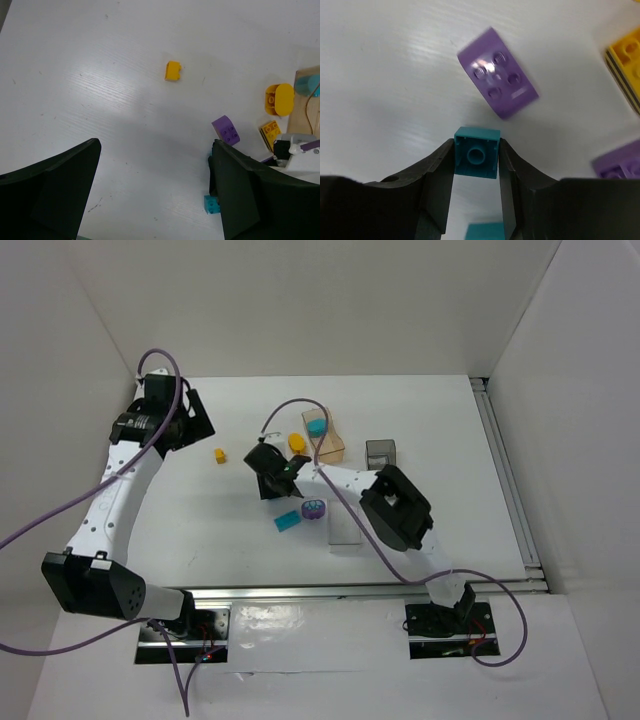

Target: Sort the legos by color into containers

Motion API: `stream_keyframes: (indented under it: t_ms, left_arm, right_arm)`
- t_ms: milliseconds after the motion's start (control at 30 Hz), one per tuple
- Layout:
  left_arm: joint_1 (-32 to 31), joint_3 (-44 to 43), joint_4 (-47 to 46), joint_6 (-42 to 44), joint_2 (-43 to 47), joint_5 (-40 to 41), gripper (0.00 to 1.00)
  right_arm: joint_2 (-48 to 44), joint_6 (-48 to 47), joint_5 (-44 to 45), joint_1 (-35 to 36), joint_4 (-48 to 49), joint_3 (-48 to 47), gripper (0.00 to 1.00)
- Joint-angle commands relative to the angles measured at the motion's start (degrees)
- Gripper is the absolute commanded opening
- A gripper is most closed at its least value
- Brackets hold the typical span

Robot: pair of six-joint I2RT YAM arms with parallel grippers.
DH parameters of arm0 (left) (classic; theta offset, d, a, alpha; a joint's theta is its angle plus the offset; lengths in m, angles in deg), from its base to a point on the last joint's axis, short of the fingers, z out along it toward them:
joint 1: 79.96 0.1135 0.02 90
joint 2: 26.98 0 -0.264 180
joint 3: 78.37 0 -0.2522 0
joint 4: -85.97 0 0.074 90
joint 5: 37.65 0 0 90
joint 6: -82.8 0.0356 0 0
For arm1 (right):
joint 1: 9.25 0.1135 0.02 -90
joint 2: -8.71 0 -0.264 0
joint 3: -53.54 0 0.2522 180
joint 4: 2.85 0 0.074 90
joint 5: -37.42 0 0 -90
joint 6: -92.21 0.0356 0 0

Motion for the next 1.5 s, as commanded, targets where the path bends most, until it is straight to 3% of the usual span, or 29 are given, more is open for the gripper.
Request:
stream_keyframes:
  t_ms: [0, 167, 267, 633, 667, 733, 833, 933, 1100, 1167, 1233, 1467]
  left_arm:
    - [0.3, -3.1, 0.7, 2.0, 1.4, -2.4, 1.00]
    - [0.3, -3.1, 0.1, 3.3, 1.4, -6.0, 0.96]
    - [0.3, -3.1, 0.1, 2.7, 1.4, -7.9, 0.96]
    - [0.3, -2.5, 0.1, 2.7, 0.8, -8.5, 0.96]
    - [0.3, -2.5, 0.1, 2.7, 0.8, -8.5, 0.96]
    - [0.3, -2.5, 0.6, 2.7, 0.8, -7.9, 0.97]
    - [0.3, -2.5, 0.7, 2.7, 0.8, -7.3, 0.99]
    - [0.3, -2.5, 0.7, 2.7, 0.8, -6.8, 1.00]
    - [0.3, -2.5, 0.7, 2.7, 0.3, -6.8, 1.00]
    - [0.3, -2.5, 1.2, 2.2, -0.3, -5.5, 1.00]
    - [0.3, -2.5, 1.2, 1.6, -0.3, -4.6, 1.00]
    - [0.3, -2.5, 1.7, 1.1, -0.8, -4.6, 1.00]
  right_arm:
    - [-12.8, -1.2, 0.1, 0.5, 6.4, 6.9, 0.34]
    - [-21.5, -2.4, 4.2, -3.1, 7.1, 13.0, 0.34]
    - [-22.0, -3.7, 3.6, -7.4, 8.0, 13.7, 0.35]
    - [-8.8, -5.3, 6.0, -17.4, 6.4, -0.3, 0.46]
    - [-8.1, -5.3, 6.0, -17.4, 5.6, -1.2, 0.60]
    - [-7.4, -5.3, 6.0, -17.9, 4.8, -2.7, 0.72]
    - [-11.0, -6.0, 8.0, -15.8, 4.8, -0.7, 0.84]
    - [-17.2, -7.7, 8.6, -11.9, 4.8, 5.6, 0.84]
    - [-26.3, -14.8, -0.3, -4.0, 4.8, 18.3, 0.85]
    - [-27.5, -15.5, -4.6, -0.7, 2.6, 21.1, 0.96]
    - [-27.6, -15.5, -7.3, 1.3, 0.8, 23.0, 1.00]
    - [-25.6, -5.2, -9.6, 6.1, -1.7, 26.0, 1.00]
